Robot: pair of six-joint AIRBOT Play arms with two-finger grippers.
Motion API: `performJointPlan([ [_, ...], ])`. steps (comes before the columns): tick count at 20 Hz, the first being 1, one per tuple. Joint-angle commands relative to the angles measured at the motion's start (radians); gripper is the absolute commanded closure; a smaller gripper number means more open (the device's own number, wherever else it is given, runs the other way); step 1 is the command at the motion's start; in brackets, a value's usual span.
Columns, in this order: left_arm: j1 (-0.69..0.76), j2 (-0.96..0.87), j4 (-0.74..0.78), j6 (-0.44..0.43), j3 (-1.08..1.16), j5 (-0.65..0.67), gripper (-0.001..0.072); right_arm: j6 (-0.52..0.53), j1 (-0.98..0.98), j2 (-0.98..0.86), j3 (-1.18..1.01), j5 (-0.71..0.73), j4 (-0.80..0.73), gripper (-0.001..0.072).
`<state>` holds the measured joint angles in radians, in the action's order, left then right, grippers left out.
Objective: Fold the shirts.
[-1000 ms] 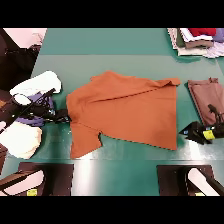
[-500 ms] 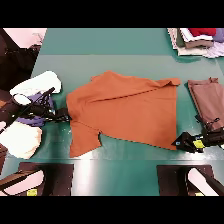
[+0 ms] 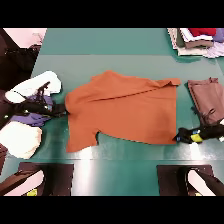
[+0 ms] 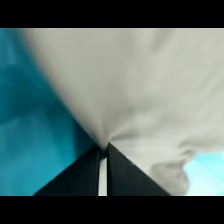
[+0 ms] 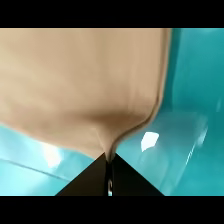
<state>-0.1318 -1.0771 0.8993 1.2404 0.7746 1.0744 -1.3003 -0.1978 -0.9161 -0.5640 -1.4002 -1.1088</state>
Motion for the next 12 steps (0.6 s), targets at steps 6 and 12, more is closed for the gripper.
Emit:
performJointPlan([
  [6, -0.001, 0.308, 0.0, 0.018, 0.67, 0.006, 0.068, -0.084, 0.024, 0.175, -0.826, 0.119, 0.068, 0.0698],
  [12, -0.001, 0.309, -0.002, 0.021, 1.271, -0.047, 0.068, -0.086, -0.098, 0.076, -1.465, 0.026, 0.066, 0.0698],
])
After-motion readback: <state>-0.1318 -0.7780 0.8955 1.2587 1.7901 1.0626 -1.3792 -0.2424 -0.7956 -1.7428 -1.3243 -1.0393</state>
